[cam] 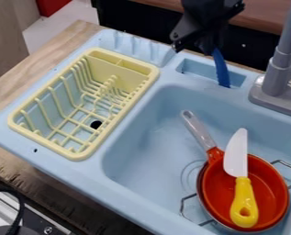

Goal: Put the fork at the left side of the sink

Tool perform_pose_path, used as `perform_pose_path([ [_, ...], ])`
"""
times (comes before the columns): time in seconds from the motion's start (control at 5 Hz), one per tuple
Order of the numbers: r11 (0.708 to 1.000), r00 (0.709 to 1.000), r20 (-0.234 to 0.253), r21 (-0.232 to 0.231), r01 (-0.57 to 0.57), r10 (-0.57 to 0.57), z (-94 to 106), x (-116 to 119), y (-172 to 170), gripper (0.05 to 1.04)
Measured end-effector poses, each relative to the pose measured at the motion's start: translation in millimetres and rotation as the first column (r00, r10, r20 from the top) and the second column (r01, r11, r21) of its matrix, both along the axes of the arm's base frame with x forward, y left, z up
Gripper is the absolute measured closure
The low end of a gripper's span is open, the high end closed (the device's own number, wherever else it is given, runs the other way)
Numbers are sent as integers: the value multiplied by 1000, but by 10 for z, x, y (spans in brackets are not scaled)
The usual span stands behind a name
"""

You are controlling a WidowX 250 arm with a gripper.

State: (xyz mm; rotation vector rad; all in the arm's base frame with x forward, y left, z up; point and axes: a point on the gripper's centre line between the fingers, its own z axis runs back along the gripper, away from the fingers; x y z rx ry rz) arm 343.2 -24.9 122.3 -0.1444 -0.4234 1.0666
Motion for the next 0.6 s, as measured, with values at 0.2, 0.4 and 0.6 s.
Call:
perform_pose_path([
  [0.2, 1000, 1000, 0, 19, 25, -25, 190, -252, 130, 979],
  [0.4, 999, 999, 22, 40, 31, -32, 362, -347, 228, 993],
  [0.6, 997, 998, -2, 31, 68, -68, 449, -460, 250, 994],
])
